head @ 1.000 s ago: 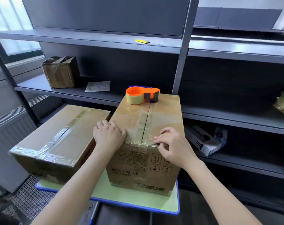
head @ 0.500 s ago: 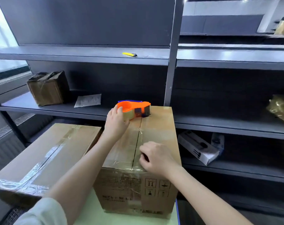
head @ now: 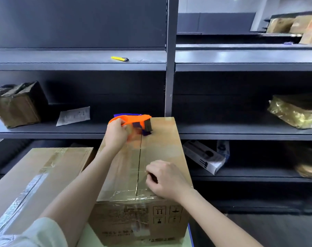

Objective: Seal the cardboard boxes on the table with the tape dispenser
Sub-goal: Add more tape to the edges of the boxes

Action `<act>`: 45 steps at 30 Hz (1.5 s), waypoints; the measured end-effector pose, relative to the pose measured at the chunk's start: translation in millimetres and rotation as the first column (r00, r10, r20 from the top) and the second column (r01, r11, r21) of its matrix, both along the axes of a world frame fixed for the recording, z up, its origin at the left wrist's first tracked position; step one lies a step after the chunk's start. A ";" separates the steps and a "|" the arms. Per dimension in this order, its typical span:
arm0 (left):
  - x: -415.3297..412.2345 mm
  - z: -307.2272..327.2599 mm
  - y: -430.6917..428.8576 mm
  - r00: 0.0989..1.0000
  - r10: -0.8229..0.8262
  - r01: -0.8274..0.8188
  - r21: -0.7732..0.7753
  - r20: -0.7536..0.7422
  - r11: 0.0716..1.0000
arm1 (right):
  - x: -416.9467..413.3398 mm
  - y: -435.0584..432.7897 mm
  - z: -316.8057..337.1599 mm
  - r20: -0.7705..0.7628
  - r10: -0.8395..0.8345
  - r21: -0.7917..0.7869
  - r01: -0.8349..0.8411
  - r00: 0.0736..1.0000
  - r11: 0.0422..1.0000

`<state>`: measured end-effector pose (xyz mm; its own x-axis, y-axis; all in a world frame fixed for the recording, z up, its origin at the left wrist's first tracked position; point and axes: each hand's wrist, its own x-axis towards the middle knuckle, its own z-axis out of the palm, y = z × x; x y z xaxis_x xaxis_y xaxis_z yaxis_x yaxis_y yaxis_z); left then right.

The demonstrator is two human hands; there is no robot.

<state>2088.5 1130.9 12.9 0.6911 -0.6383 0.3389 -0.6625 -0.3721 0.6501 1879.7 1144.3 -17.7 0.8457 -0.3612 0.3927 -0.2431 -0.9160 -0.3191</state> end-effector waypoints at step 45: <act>-65.2 22.8 190.6 0.546 -0.287 0.138 -0.254 -0.787 0.957 | -15.1 46.9 46.1 0.070 -0.079 -0.108 0.087 0.994 0.990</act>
